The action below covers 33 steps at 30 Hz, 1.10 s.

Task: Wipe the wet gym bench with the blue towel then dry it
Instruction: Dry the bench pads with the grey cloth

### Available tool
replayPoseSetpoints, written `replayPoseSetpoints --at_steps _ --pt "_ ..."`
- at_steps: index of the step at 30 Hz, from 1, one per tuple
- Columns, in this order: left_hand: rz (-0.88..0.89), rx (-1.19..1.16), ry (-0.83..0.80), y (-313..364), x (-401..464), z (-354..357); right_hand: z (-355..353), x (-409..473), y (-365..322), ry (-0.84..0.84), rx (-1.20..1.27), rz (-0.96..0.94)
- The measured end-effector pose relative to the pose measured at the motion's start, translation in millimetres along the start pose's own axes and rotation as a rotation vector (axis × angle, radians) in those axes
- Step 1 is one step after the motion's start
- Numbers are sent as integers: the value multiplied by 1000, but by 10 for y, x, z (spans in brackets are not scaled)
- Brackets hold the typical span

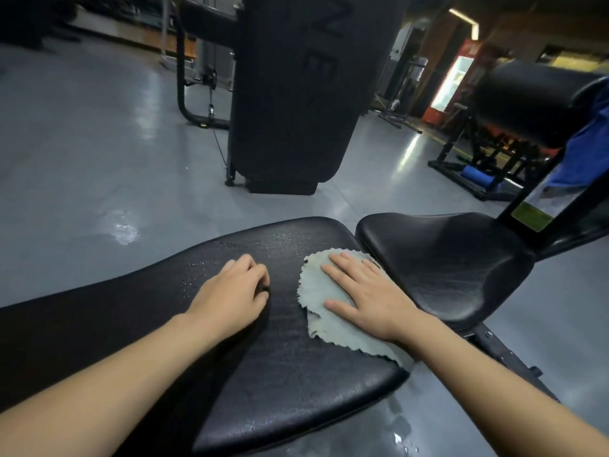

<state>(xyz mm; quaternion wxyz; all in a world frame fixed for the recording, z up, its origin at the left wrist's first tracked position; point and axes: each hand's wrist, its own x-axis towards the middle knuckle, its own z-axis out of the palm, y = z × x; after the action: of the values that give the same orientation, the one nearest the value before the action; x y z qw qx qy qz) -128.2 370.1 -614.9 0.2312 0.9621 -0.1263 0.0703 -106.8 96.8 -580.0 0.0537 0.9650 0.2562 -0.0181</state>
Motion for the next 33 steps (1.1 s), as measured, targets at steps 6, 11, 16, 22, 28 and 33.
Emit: replayPoseSetpoints --at_steps 6,11,16,22,28,33 --pt "58 48 -27 -89 -64 -15 -57 808 288 26 58 73" --pt "85 53 -35 -117 -34 -6 -106 1288 400 2 201 200" --pt "72 91 -33 -82 45 -5 -107 1287 386 29 238 236" --pt "39 104 -53 2 81 -4 -90 790 203 22 170 231" --pt "74 105 -84 36 4 -41 -1 -58 49 68 59 106" --pt "105 118 -158 30 -135 -100 180 -824 25 160 244 64"
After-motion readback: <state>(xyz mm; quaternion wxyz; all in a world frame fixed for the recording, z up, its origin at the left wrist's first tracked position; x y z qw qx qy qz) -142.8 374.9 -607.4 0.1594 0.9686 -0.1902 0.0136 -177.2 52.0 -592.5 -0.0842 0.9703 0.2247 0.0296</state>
